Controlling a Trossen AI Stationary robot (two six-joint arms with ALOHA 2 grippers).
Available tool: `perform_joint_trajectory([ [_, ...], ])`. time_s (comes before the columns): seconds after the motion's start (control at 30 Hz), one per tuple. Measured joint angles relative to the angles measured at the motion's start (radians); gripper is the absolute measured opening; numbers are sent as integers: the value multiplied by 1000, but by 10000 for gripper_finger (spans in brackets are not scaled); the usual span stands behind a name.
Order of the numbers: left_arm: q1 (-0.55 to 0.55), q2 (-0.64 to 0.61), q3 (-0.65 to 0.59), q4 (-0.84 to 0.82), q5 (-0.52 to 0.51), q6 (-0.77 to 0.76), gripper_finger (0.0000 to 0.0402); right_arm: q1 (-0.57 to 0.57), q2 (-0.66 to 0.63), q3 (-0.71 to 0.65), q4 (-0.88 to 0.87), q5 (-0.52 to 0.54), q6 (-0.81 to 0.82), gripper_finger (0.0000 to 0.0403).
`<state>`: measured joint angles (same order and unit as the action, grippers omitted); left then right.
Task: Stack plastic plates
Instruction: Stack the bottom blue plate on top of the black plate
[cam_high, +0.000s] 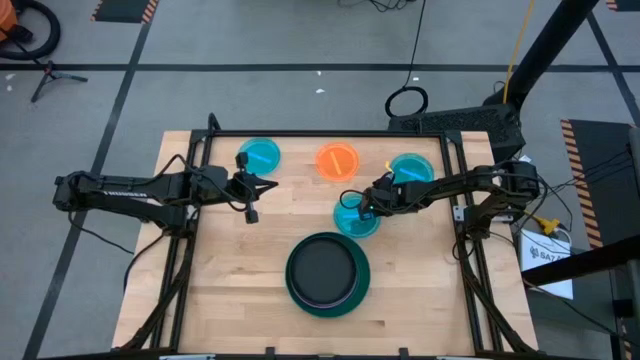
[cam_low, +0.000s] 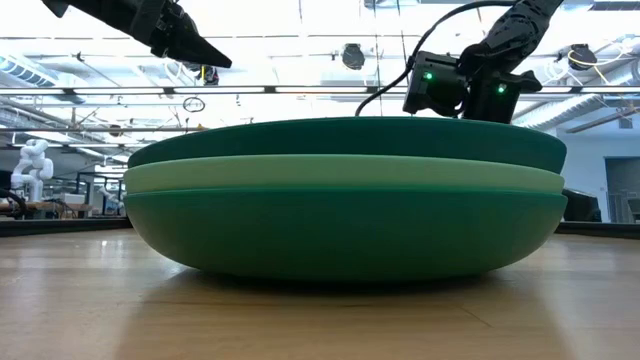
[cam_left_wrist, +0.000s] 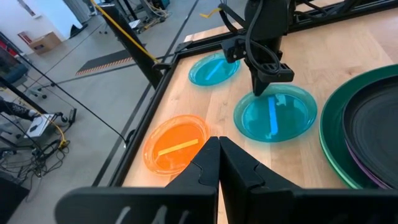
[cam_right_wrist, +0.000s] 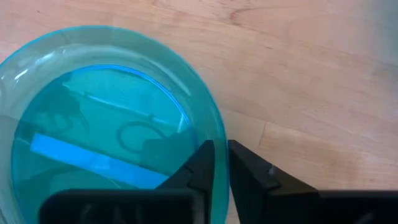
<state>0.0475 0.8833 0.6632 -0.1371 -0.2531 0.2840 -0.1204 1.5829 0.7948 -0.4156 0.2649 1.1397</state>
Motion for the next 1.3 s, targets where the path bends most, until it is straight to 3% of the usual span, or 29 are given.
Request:
perform_joint_trajectory([
  [0.23, 0, 0, 0, 1, 0, 0, 4, -17, -1, 1, 0, 1, -28, 12],
  [0.7, 0, 0, 0, 18, 0, 0, 4, -24, -35, 1, 1, 50, -60, 8],
  [0.93, -3, 0, 0, 35, 0, 0, 4, -29, -138, 1, 7, 103, -79, 2],
  [1.3, -3, 0, 0, 39, 0, 0, 4, -29, -349, 1, 99, 101, -214, 2],
])
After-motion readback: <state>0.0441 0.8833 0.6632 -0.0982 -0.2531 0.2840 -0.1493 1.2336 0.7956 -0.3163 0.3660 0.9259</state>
